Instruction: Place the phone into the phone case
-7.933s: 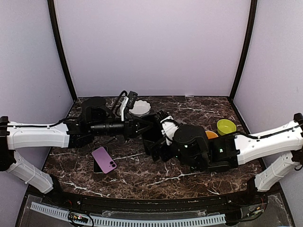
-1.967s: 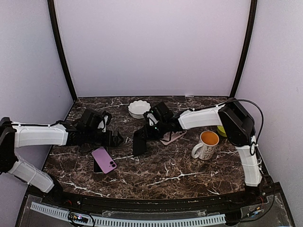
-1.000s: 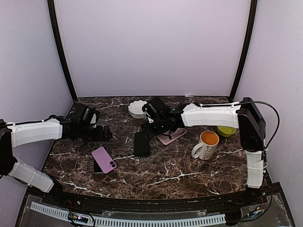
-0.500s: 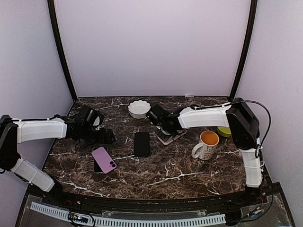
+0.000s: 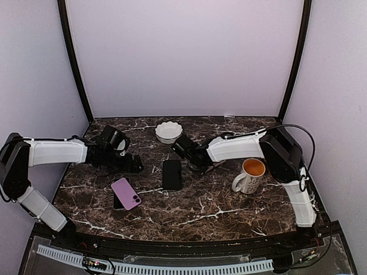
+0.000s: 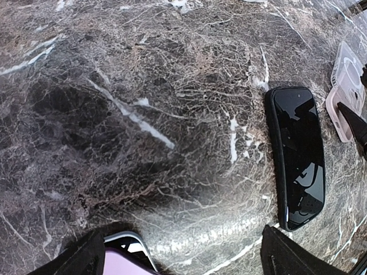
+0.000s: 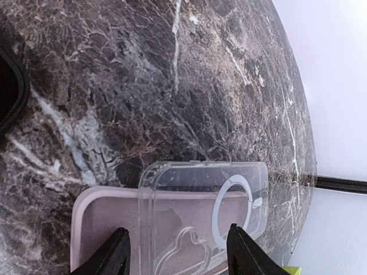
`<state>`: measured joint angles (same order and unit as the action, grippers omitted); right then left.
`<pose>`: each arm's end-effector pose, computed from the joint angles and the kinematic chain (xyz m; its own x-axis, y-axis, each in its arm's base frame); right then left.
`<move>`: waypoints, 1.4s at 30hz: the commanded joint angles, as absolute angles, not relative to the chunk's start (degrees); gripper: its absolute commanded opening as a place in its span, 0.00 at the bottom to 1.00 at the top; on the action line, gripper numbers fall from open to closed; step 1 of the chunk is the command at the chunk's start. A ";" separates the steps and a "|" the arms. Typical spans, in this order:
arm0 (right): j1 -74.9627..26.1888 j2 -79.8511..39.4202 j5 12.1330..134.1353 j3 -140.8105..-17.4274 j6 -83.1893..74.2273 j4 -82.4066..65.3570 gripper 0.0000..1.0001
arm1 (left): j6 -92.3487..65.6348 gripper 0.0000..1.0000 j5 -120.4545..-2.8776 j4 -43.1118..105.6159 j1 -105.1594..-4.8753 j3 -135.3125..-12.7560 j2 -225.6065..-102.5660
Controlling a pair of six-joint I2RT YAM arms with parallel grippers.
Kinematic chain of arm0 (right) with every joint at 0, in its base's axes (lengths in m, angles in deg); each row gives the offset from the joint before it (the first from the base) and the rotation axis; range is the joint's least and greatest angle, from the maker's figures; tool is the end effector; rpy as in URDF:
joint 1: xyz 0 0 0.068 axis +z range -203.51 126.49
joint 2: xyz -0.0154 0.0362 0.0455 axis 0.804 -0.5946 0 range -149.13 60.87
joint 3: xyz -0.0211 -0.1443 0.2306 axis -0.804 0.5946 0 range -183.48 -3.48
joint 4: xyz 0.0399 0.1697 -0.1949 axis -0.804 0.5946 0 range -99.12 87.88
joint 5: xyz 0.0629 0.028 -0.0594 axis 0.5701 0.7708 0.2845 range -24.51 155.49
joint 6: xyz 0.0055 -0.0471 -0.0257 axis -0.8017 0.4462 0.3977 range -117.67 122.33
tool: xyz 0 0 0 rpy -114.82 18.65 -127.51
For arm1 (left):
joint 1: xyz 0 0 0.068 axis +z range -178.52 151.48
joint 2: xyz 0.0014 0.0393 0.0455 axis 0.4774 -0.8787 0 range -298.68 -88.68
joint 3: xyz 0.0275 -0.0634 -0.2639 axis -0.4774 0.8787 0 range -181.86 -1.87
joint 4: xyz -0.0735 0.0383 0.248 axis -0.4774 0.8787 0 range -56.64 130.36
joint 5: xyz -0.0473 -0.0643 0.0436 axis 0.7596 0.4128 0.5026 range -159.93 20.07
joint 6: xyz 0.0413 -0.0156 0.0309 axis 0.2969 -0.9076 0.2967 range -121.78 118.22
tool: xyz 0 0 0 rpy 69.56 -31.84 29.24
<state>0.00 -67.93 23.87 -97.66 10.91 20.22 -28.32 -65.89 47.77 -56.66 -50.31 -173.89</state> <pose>0.2957 0.3600 0.1391 -0.4646 -0.8155 -0.3451 -0.5026 0.5637 -0.6555 0.2623 -0.1433 0.1927 -0.8422 -0.0549 -0.5363 0.1489 0.9324 -0.3292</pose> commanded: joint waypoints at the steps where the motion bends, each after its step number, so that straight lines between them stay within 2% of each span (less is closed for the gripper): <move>1: -0.09 -72.75 19.67 -97.95 12.71 20.97 0.58 | -27.25 0.96 -65.36 47.59 -56.58 -52.44 -174.79; 9: -0.16 -74.14 11.74 -99.25 15.64 18.32 0.57 | -26.50 0.96 -64.81 47.02 -56.61 -53.12 -176.13; 13: -0.34 -75.61 9.60 -98.73 16.07 18.60 0.48 | -26.08 0.96 -63.92 47.03 -56.58 -53.88 -176.80; 17: -0.45 -75.25 8.70 -98.21 16.12 18.40 0.28 | -25.87 0.96 -63.61 46.66 -56.63 -54.30 -176.34; 20: -0.52 -73.57 8.11 -98.23 16.00 17.57 0.04 | -25.78 0.96 -63.52 46.15 -56.63 -53.81 -175.29; 21: -0.52 -72.81 7.57 -98.23 16.00 17.22 0.00 | -25.77 0.96 -63.51 46.16 -56.64 -53.77 -175.18; 25: -0.41 -68.92 5.85 -98.11 14.70 17.36 0.00 | -25.15 0.96 -62.86 45.83 -56.60 -53.09 -174.15; 29: -0.34 -62.89 6.99 -100.32 10.61 23.60 0.00 | -23.78 0.92 -59.23 43.48 -56.69 -51.58 -172.51; 33: -0.52 -52.69 17.92 -101.83 6.41 28.52 0.00 | -20.22 0.89 -56.55 39.84 -58.52 -49.88 -167.47; 36: -0.43 -43.69 36.96 -97.97 7.06 28.67 0.00 | -10.92 0.87 -57.23 37.94 -66.52 -50.60 -164.86; 39: 0.21 -35.15 60.99 -92.71 11.05 28.62 0.00 | -4.10 0.87 -54.98 36.29 -74.15 -51.60 -162.16; 42: 2.08 -28.70 75.72 -89.66 12.59 28.69 0.00 | -2.53 0.89 -49.94 30.19 -77.76 -50.46 -158.94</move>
<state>-0.13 -33.85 46.51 -94.07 10.41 27.04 -10.05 -56.54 37.67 -74.21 -50.60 -163.57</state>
